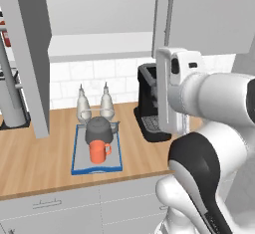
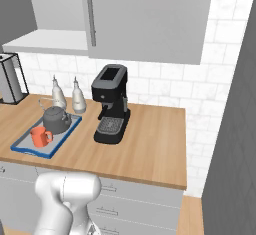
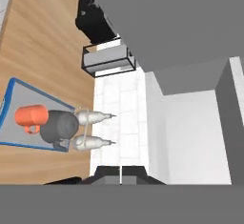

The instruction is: Pick the kettle from the counter and place it on the tray. Then pick the mug from the cabinet and place it on the tray. Then close the cabinet doors.

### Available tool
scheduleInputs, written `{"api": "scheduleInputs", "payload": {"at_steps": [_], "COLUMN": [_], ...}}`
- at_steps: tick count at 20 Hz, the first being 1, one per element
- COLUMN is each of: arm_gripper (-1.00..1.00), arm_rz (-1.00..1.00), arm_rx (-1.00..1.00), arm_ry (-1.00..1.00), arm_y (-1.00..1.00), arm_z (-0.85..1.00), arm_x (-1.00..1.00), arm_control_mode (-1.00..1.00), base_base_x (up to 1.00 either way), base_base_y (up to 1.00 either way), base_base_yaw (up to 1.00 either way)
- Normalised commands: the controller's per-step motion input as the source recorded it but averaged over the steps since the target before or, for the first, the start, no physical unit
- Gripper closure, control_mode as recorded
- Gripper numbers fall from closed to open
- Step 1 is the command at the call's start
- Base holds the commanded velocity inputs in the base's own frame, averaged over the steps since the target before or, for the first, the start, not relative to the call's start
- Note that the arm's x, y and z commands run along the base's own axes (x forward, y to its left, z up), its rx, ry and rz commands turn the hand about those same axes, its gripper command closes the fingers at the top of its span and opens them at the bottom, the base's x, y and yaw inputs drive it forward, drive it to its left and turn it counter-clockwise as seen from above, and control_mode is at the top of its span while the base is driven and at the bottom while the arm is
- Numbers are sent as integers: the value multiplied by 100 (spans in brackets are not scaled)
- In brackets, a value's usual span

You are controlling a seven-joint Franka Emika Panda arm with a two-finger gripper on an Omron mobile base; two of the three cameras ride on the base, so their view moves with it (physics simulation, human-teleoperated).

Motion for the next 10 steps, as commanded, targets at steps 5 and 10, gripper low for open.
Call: {"api": "scheduleInputs", "payload": {"at_steps": [5, 10], "arm_gripper": [100, 100], "arm_rz": [1, 4], "arm_rx": [-12, -10], "arm_ry": [-9, -18], "arm_y": [24, 19], "arm_z": [-7, -10], "arm_x": [-27, -36], "arm_control_mode": [-100, -100], "base_base_x": [0, 0], "base_base_y": [0, 0], "base_base_yaw": [0, 0]}}
